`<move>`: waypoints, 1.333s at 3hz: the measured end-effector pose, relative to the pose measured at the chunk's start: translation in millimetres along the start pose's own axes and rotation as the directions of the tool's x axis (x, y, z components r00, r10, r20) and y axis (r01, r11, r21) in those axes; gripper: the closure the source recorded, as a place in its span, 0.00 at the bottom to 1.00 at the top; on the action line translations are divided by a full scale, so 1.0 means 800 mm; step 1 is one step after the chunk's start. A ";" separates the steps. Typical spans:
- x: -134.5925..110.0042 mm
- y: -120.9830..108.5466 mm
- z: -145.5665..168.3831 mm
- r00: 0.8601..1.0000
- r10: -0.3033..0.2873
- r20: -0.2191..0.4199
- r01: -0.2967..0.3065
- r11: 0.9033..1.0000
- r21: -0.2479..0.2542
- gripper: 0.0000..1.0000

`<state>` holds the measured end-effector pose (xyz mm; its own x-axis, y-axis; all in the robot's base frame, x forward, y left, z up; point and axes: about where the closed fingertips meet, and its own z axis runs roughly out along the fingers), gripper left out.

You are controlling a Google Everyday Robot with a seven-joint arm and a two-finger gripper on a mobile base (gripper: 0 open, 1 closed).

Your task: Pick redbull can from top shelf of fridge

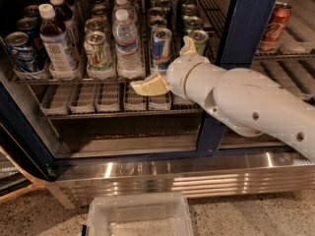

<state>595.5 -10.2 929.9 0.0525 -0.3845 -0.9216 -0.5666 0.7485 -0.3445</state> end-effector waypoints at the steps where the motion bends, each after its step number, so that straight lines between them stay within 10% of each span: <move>1: 0.000 0.000 0.000 1.000 0.000 0.000 0.000 1.000 0.000 0.19; 3: 0.000 0.000 0.000 1.000 0.000 0.000 0.000 1.000 0.000 0.51; 4: 0.000 0.000 0.000 1.000 0.000 0.000 0.000 1.000 0.000 0.36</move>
Offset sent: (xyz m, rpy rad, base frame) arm 0.0000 0.0000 0.0000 0.0000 0.0000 0.0000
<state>595.5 -10.1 930.0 0.0527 -0.3845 -0.9216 -0.5666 0.7484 -0.3447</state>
